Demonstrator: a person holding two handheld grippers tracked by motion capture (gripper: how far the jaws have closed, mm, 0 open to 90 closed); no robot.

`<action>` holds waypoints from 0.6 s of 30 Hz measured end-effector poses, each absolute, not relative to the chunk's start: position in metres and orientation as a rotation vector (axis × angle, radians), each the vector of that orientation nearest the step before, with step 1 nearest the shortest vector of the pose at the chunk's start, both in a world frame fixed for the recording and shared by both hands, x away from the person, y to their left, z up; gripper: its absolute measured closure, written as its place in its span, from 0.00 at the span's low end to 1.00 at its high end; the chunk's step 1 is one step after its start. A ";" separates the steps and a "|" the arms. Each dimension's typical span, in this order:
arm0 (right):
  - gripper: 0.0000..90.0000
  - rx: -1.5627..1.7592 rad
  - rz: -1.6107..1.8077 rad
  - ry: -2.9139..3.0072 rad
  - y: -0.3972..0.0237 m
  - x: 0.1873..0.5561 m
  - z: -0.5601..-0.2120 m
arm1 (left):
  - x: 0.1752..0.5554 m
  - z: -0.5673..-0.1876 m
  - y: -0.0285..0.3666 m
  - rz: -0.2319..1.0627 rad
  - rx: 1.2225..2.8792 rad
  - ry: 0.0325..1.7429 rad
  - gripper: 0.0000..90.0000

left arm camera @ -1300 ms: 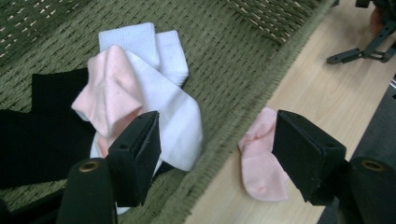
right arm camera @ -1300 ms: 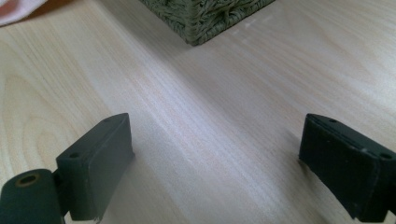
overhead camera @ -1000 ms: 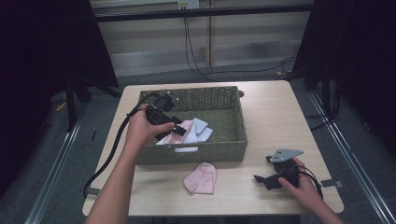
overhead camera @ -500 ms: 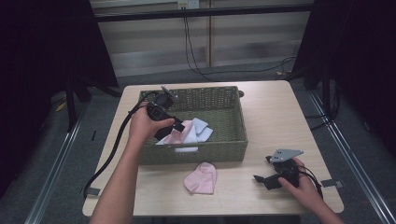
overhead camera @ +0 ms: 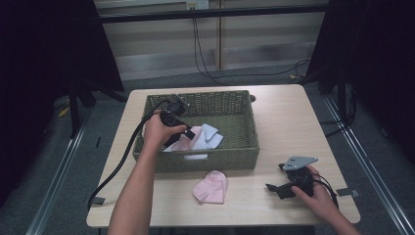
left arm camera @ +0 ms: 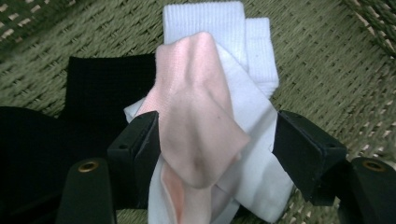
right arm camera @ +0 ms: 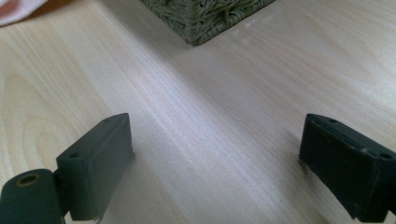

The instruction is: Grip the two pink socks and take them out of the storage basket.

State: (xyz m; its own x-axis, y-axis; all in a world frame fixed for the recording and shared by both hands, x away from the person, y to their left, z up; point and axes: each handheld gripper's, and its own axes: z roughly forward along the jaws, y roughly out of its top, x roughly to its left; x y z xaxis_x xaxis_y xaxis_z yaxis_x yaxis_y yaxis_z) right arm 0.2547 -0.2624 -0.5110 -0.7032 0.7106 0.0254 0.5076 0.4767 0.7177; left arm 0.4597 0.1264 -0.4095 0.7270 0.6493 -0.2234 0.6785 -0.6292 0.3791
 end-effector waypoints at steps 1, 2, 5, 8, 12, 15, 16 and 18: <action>0.10 1.038 1.053 2.451 -0.262 0.255 -0.511 | 0.460 -0.409 0.126 -0.090 2.490 1.016 0.36; 0.10 1.038 1.053 2.451 -0.262 0.255 -0.511 | 0.460 -0.412 0.125 -0.104 2.498 1.015 0.36; 0.10 1.038 1.053 2.451 -0.262 0.255 -0.511 | 0.462 -0.420 0.123 -0.116 2.538 1.008 0.41; 0.10 1.038 1.054 2.451 -0.262 0.255 -0.511 | 0.464 -0.425 0.122 -0.113 2.561 1.035 0.47; 0.10 1.034 1.054 2.453 -0.262 0.255 -0.511 | 0.465 -0.430 0.121 -0.121 2.616 1.044 0.68; 0.10 1.034 1.054 2.455 -0.262 0.255 -0.511 | 0.464 -0.428 0.122 -0.111 2.610 1.097 0.87; 0.10 1.032 1.054 2.454 -0.262 0.255 -0.511 | 0.464 -0.427 0.122 -0.119 2.604 1.108 0.89; 0.10 1.035 1.055 2.455 -0.262 0.254 -0.511 | 0.463 -0.421 0.124 -0.125 2.583 1.123 0.90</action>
State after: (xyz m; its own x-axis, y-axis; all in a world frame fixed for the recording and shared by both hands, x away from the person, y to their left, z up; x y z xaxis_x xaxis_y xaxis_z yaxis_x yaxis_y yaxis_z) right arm 0.2544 -0.2622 -0.5110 -0.7065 0.7072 0.0274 0.5067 0.4784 0.7172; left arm 0.4628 0.1238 -0.4205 0.6870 0.6971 -0.2052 0.7251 -0.6393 0.2559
